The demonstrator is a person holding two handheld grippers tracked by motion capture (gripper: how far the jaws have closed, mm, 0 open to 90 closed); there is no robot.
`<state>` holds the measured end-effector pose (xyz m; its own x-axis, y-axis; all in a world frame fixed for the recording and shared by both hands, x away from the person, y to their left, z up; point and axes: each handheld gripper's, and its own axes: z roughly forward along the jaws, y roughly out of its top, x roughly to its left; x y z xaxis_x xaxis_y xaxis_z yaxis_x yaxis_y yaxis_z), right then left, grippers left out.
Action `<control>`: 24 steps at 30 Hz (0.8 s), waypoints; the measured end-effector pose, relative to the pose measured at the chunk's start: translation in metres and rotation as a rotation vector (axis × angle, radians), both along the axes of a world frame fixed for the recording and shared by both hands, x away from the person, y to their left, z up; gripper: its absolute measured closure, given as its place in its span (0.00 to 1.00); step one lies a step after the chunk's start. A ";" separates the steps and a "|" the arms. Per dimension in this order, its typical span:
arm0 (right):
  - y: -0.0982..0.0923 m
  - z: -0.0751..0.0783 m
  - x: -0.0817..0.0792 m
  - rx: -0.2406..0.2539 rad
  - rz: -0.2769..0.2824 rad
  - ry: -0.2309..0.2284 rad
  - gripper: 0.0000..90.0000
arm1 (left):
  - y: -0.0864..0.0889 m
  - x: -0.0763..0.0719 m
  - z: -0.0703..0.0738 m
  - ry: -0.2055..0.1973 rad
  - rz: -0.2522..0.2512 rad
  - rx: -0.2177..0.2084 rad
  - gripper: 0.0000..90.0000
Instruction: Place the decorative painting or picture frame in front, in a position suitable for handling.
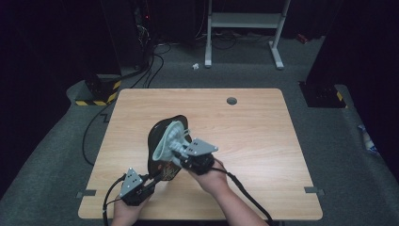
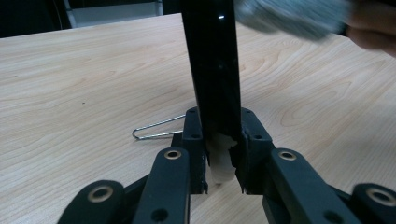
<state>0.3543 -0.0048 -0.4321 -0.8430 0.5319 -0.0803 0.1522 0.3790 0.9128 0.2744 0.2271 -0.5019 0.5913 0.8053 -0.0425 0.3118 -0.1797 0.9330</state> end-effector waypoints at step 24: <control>-0.039 -0.030 0.063 -0.032 -0.233 0.124 0.78 | 0.001 0.001 -0.001 -0.001 -0.008 -0.012 0.85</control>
